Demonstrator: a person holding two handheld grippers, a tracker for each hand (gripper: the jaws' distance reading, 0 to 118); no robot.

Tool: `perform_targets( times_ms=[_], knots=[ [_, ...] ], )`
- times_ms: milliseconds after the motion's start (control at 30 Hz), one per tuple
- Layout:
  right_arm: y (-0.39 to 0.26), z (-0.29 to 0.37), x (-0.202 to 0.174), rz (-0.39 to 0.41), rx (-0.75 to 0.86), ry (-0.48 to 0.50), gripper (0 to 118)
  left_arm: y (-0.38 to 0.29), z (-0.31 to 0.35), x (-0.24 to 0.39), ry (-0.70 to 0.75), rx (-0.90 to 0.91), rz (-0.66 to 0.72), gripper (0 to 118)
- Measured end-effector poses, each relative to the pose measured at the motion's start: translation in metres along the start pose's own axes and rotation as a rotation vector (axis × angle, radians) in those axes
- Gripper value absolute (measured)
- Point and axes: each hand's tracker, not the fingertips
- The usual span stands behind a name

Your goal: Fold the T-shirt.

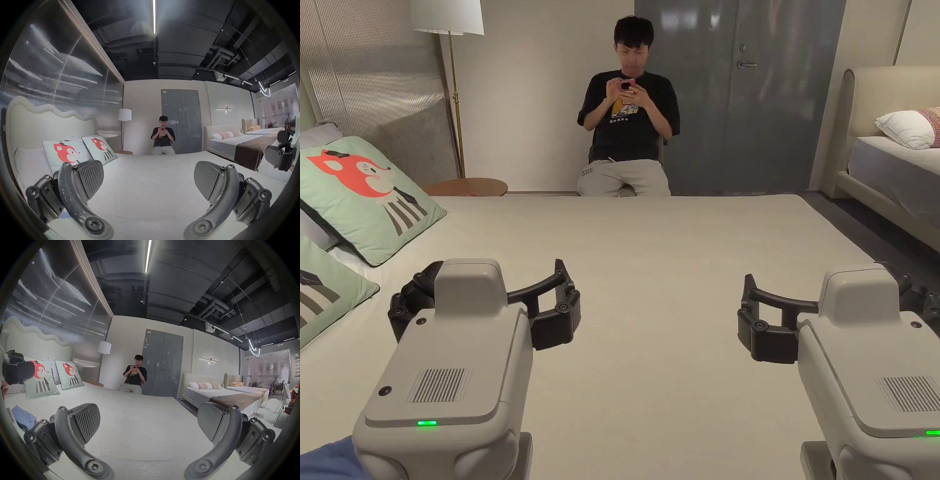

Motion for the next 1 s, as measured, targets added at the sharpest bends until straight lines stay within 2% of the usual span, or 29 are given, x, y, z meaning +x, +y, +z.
perform_targets(
  times_ms=[400, 633, 800, 1000],
  knots=[
    [0.001, 0.002, 0.001, 0.0, -0.003, -0.003, 118, 0.003, 0.004, 0.0, -0.013, 0.006, 0.017, 111],
    [0.0, 0.0, 0.0, 0.005, -0.021, -0.05, 118, 0.004, 0.006, -0.001, -0.021, 0.006, 0.024, 111],
    [-0.003, -0.004, 0.009, -0.068, -0.049, -0.011, 118, 0.004, 0.006, -0.002, -0.019, 0.001, 0.029, 111],
    [-0.008, -0.012, 0.007, -0.063, -0.08, -0.008, 118, 0.007, 0.007, -0.002, -0.022, 0.005, 0.026, 111]
  ],
)
